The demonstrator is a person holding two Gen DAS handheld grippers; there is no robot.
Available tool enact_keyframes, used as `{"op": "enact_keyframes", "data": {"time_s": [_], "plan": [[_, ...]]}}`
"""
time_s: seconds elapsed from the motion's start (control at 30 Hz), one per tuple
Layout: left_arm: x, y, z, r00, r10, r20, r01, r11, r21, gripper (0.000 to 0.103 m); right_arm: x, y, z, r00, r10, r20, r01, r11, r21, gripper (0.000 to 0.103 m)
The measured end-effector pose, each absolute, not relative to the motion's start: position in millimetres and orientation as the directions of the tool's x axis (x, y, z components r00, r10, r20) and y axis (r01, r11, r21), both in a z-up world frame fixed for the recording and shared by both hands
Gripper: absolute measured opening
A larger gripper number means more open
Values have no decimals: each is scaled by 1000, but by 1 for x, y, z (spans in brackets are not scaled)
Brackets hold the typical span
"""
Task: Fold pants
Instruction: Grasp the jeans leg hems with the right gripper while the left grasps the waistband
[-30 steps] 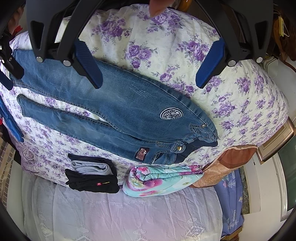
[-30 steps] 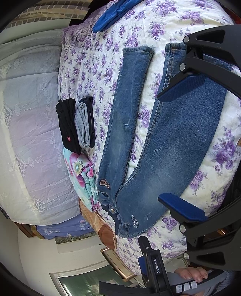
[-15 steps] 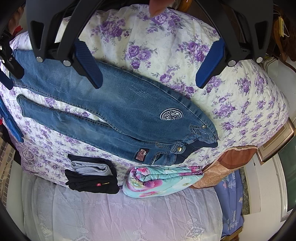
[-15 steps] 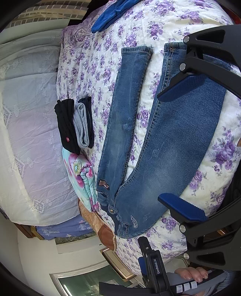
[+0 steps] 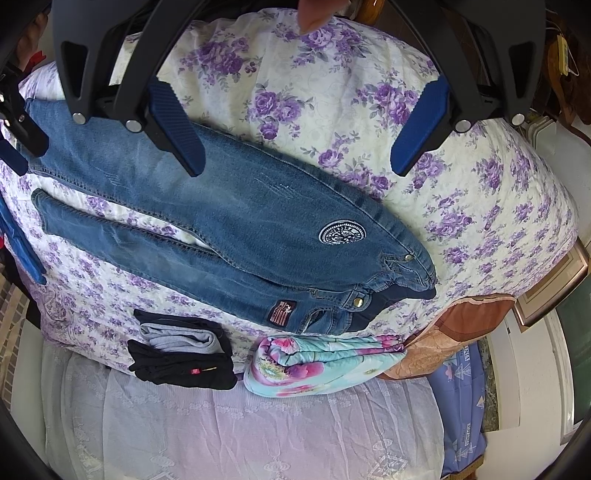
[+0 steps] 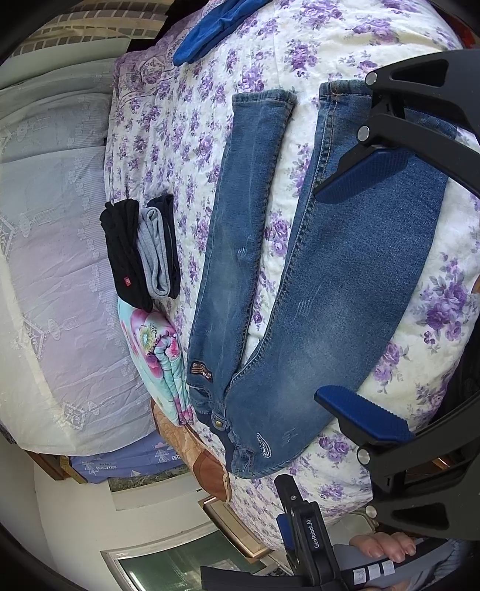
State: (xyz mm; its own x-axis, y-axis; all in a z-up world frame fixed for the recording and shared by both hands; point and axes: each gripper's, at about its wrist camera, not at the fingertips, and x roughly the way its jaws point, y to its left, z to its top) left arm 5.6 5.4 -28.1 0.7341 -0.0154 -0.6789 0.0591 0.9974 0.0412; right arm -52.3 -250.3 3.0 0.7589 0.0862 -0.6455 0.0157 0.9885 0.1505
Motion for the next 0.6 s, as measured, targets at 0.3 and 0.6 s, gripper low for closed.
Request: {"op": "enact_keyframes", "data": {"time_s": [0.3, 0.6], "plan": [[25, 28, -46, 704, -21, -710, 32, 999, 3, 98, -38, -302, -2, 755, 123, -644, 95, 952, 292, 99], [62, 64, -65, 664, -35, -747, -22, 998, -66, 98, -27, -436, -37, 767, 264, -584, 317, 636, 703, 99]]}}
